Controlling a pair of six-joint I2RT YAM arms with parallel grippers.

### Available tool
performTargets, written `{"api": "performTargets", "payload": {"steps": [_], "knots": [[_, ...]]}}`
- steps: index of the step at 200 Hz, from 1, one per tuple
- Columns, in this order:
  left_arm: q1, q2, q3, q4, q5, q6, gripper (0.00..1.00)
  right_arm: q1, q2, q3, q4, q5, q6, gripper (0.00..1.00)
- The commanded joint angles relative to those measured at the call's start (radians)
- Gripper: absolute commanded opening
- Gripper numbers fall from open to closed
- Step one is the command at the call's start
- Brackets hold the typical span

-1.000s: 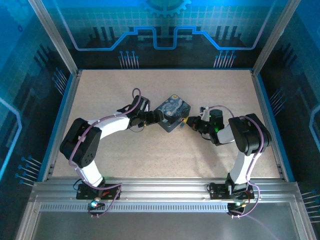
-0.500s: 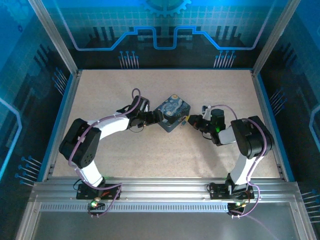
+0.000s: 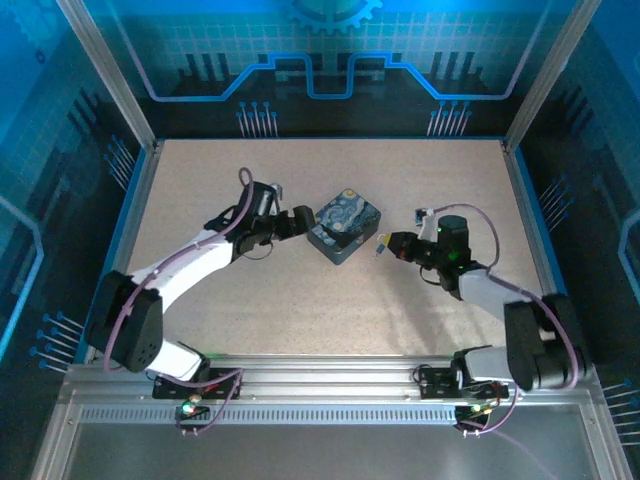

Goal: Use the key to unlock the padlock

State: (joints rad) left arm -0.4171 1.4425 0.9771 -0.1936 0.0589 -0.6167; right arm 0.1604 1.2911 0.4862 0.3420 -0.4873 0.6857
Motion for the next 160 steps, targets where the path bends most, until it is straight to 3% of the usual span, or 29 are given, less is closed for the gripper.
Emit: {"api": "performTargets", "payload": {"steps": [1, 40, 86, 116, 160], "knots": [[0.02, -0.088, -0.043, -0.037, -0.052, 0.04, 0.99, 0.0, -0.117, 0.026, -0.338, 0.013, -0.134, 0.0], [0.06, -0.254, -0.115, -0.015, -0.095, 0.048, 0.99, 0.034, -0.275, 0.038, -0.638, 0.048, -0.187, 0.0], [0.097, -0.394, -0.168, -0.016, -0.115, 0.078, 0.99, 0.11, -0.336, 0.034, -0.825, 0.068, -0.174, 0.0], [0.103, -0.421, -0.176, -0.032, -0.121, 0.09, 0.99, 0.203, -0.299, 0.02, -0.844, 0.116, -0.145, 0.0], [0.106, -0.424, -0.186, -0.027, -0.113, 0.088, 0.99, 0.305, -0.149, 0.024, -0.727, 0.181, -0.098, 0.0]]}}
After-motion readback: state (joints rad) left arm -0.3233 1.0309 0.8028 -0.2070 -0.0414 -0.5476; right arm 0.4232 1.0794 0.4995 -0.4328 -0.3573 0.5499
